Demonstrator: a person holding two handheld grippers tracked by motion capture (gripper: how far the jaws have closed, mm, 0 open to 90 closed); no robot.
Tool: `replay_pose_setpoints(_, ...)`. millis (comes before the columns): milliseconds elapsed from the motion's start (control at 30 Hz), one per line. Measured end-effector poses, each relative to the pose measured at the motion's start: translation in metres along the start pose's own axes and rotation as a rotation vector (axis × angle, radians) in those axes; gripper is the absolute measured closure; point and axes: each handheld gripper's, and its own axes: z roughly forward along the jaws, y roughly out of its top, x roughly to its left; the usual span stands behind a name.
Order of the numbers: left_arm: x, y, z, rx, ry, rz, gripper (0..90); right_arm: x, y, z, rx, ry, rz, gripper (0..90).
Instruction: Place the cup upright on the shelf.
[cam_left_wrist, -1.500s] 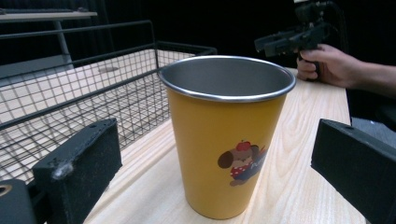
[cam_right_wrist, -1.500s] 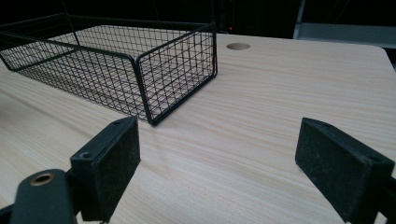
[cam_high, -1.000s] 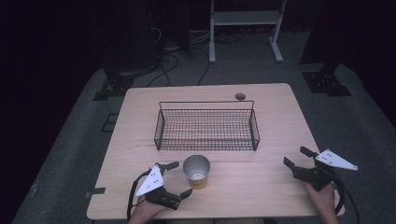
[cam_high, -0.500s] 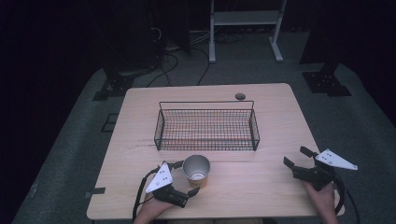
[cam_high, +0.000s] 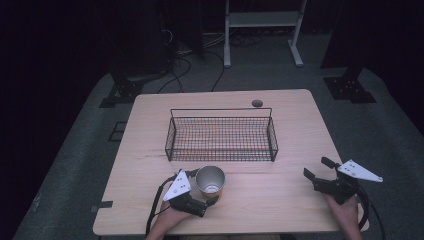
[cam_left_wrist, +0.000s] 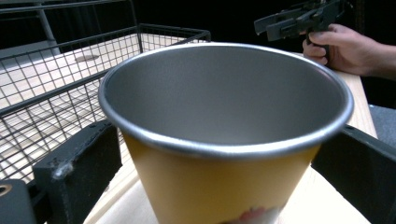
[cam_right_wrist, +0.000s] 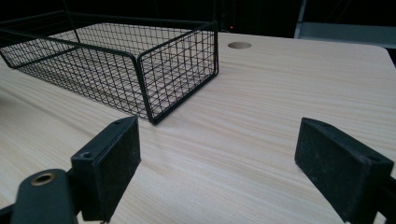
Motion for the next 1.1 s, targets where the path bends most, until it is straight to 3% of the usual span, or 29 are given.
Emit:
replay_pose_setpoints(267,-0.0007,0.0031,0.0068,-0.006,-0.014,0.006,4.3,-0.0003,0.0000,-0.0002,-0.002,0.002,0.002,13.2)
replay_pose_setpoints(533,0.0009,0.0041,0.0027,-0.008,0.004,0.023,12.2,-0.0002,0.0000,-0.0003,-0.002,0.004,0.001,13.2)
replay_pose_setpoints(900,0.0014,0.0053,0.0010,0.000,-0.003,0.018,13.5,0.0005,-0.0001,-0.0003,0.001,0.004,-0.004,13.2)
replay_pose_setpoints(1100,0.0024,0.0070,-0.0020,-0.020,-0.019,0.002,13.6,0.0011,-0.0001,-0.0003,0.002,0.004,-0.006,13.2)
